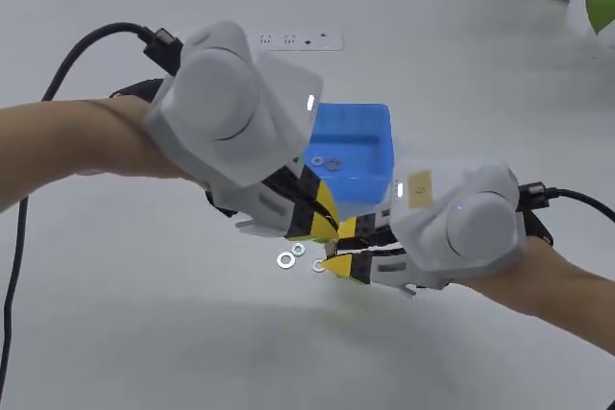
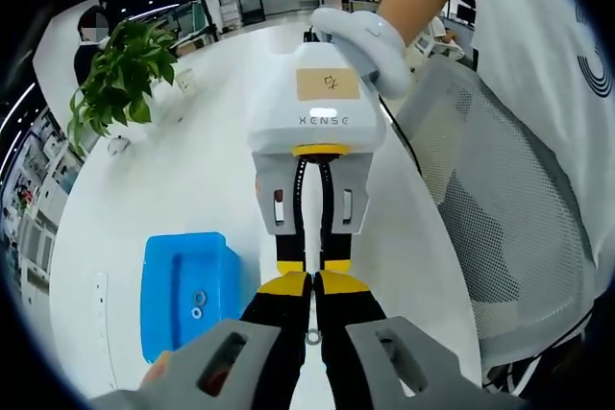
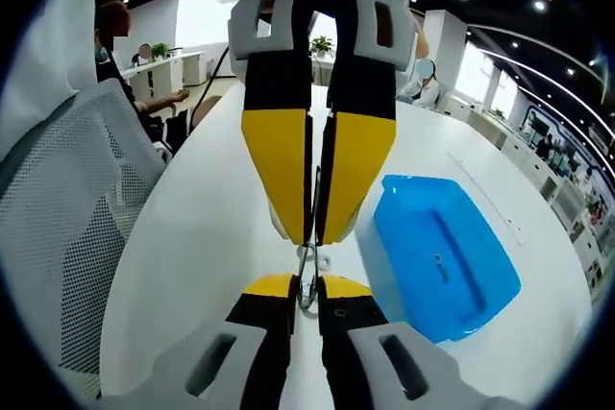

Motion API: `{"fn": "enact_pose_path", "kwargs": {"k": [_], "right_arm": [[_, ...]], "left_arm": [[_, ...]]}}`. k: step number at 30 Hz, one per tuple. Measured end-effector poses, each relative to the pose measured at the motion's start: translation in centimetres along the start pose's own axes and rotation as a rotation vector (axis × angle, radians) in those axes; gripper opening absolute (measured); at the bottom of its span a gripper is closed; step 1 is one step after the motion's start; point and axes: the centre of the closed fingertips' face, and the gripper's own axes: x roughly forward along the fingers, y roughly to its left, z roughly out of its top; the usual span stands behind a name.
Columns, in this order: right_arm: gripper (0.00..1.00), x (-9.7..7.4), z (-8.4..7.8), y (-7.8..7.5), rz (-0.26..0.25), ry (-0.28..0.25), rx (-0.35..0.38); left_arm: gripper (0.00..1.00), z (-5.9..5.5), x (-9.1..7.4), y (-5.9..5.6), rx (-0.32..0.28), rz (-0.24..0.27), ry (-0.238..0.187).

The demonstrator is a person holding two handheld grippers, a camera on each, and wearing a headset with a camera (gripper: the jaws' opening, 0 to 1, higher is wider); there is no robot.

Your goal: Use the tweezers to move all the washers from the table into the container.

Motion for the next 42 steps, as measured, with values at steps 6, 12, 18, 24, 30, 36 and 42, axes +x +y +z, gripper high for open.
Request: {"fn": "enact_pose_path", "kwargs": {"k": [6, 12, 18, 24, 30, 36, 42], "right_arm": [[0.09, 0.0, 0.0, 0.1, 0.004, 0.012, 0.005], [0.09, -0.2, 0.2, 0.5, -0.003, 0.014, -0.011], [0.09, -0.6, 1.2, 0.5, -0.008, 0.002, -0.016], [0.09, -1.4, 2.9, 0.0, -0.029, -0.02, -0.042], [0.1, -2.0, 4.5, -1.0, -0.051, -0.036, -0.062], [0.1, -2.4, 5.4, -1.9, -0.065, -0.033, -0.09], [0.1, -2.9, 6.7, -3.8, -0.097, -0.049, -0.108]], "left_arm": [[0.06, 0.1, 0.1, -0.1, -0.001, -0.01, 0.004], [0.06, 0.1, -0.3, -0.7, 0.01, -0.021, 0.013], [0.06, 0.6, -1.2, -0.9, 0.019, -0.017, 0.008], [0.06, 1.2, -2.9, -0.6, 0.037, -0.007, 0.0], [0.06, 1.8, -4.5, 0.0, 0.061, 0.015, -0.001], [0.06, 2.2, -5.5, 0.7, 0.087, 0.031, 0.005], [0.06, 2.6, -6.7, 2.3, 0.119, 0.05, 0.013]]}}
